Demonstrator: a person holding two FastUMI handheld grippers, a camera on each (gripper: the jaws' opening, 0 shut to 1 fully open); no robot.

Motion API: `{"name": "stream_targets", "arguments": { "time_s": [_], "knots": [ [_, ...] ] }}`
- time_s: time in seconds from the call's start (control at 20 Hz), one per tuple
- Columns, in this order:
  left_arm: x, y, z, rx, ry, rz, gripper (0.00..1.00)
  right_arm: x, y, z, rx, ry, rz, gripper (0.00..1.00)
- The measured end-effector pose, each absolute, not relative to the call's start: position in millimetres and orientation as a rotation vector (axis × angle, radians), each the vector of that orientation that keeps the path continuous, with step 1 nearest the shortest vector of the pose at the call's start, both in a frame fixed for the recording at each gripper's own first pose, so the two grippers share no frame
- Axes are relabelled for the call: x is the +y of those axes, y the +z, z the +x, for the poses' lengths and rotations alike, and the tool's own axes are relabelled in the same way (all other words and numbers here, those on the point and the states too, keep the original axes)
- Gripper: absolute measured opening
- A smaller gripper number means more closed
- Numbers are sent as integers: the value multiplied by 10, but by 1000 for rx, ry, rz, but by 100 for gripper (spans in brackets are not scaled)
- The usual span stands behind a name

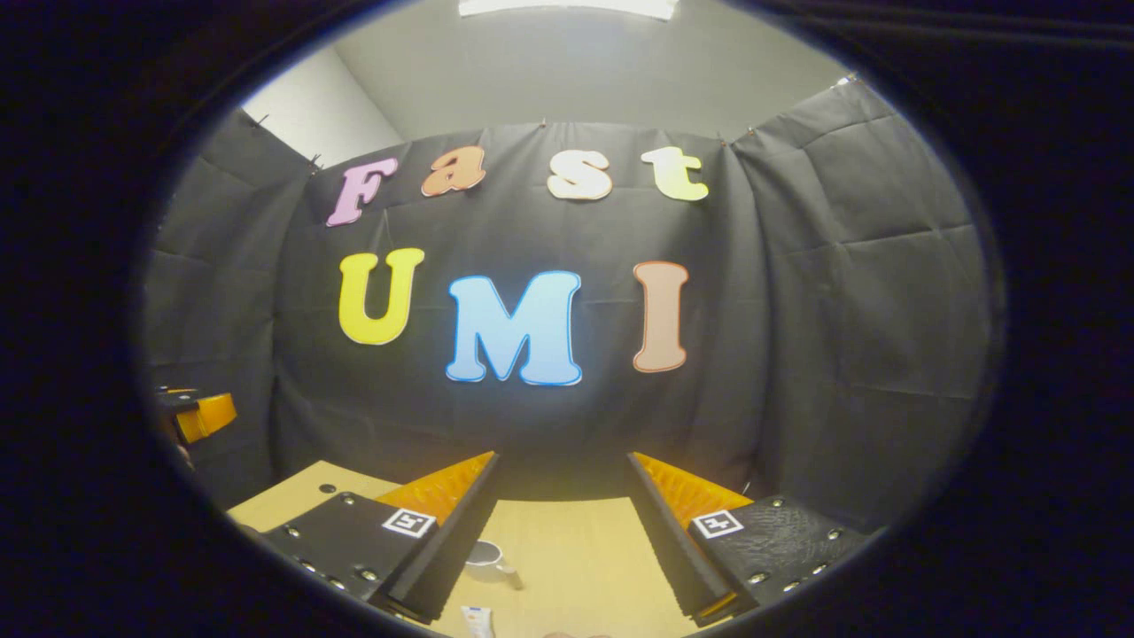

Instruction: Put the toothbrush and toothpaste on the desktop into the cup, then pick up the cup and place it on the coaster on the desktop.

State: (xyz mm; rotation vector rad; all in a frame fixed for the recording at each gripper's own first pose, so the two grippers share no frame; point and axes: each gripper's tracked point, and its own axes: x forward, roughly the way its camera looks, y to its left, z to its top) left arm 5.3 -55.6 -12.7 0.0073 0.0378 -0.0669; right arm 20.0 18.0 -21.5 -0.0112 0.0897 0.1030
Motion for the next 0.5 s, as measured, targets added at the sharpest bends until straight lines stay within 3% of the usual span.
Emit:
{"name": "stream_targets", "arguments": {
  "time_s": [0.15,0.5],
  "knots": [
    [-641,-58,87,16,-85,27,98,280,-178,227,71,142,-14,87],
    [-731,97,-46,-41,-128,-8,98,522,-220,207,84,219,3,93]
  ]
}}
